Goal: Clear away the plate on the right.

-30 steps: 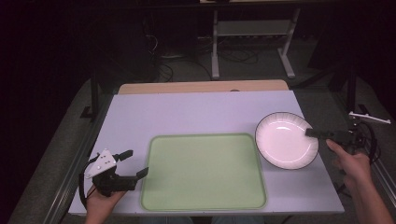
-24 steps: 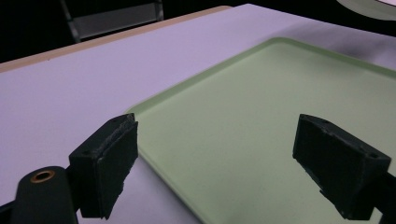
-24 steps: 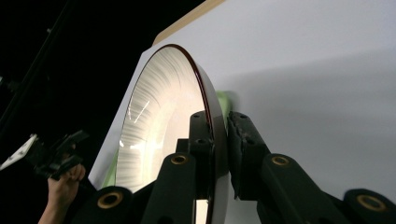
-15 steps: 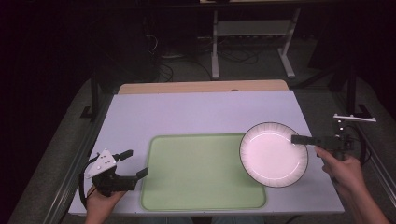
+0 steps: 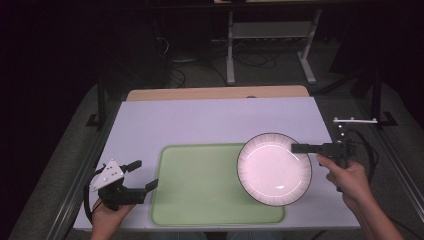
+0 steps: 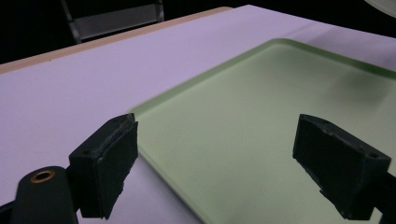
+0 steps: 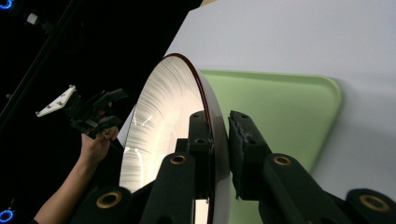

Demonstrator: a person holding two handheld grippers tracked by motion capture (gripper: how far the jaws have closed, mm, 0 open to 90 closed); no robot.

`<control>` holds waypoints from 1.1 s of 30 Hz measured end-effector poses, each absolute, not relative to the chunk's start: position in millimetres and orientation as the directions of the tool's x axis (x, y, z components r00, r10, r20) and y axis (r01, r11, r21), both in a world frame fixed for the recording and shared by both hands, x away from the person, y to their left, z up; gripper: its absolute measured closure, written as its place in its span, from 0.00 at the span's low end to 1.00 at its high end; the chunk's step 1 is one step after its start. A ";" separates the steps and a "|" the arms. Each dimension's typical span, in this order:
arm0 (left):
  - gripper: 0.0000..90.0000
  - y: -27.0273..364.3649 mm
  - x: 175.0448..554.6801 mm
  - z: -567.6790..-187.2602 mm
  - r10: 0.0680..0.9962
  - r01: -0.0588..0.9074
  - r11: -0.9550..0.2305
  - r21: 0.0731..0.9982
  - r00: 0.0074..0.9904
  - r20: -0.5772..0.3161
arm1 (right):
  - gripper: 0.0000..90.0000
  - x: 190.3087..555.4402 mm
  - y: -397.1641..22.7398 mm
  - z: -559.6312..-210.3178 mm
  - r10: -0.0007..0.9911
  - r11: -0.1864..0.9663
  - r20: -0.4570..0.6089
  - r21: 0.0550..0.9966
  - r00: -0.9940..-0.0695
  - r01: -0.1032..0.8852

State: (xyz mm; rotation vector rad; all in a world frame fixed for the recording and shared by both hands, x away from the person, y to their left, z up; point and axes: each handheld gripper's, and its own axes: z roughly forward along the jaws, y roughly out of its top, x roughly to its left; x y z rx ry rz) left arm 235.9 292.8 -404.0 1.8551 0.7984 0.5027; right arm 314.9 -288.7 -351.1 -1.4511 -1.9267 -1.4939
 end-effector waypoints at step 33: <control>0.15 293.4 235.5 -403.8 0.722 0.298 -0.268 0.916 0.692 -0.014 | 0.87 350.4 -202.7 -348.0 0.478 -0.005 0.731 0.556 -0.486 0.831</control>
